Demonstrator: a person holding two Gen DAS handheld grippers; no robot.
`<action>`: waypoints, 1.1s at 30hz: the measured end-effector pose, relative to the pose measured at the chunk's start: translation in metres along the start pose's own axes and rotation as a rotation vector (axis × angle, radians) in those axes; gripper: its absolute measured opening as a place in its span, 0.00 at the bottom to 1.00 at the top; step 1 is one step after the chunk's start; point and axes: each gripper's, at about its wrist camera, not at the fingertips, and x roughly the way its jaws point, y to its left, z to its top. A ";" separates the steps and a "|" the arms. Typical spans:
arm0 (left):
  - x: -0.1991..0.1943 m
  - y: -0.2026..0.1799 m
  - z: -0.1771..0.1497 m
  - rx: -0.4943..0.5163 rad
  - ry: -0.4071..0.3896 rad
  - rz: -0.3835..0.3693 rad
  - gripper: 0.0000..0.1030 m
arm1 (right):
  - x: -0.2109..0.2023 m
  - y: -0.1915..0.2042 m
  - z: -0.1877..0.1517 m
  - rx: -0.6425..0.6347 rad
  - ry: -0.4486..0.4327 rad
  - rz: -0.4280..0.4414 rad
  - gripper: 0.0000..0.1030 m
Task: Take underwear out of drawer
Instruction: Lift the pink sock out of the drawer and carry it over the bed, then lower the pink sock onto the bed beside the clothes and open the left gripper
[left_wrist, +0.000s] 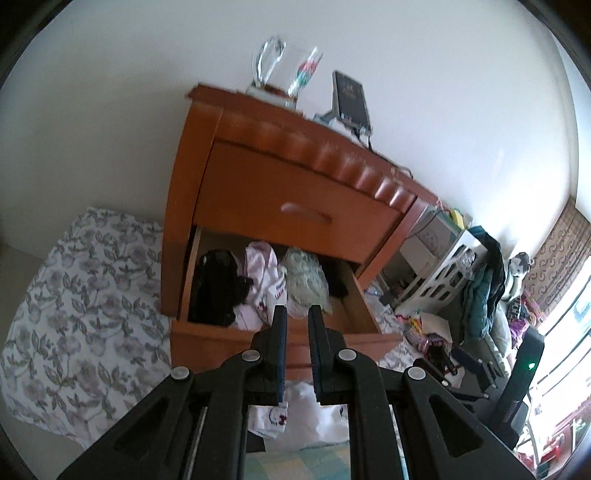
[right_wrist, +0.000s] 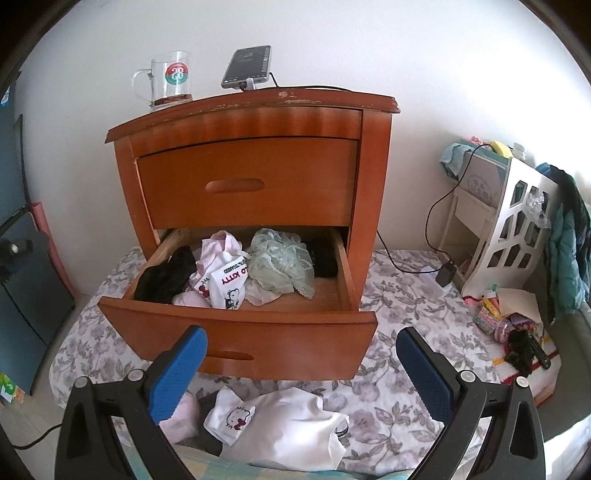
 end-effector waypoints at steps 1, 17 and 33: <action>0.004 0.002 -0.003 -0.005 0.013 0.000 0.11 | -0.001 0.000 0.000 -0.001 0.000 0.000 1.00; 0.066 0.031 -0.046 -0.071 0.229 0.092 0.11 | 0.019 0.001 -0.010 -0.004 0.058 0.000 1.00; 0.118 0.055 -0.087 -0.141 0.405 0.210 0.67 | 0.045 -0.001 -0.024 -0.004 0.137 -0.009 1.00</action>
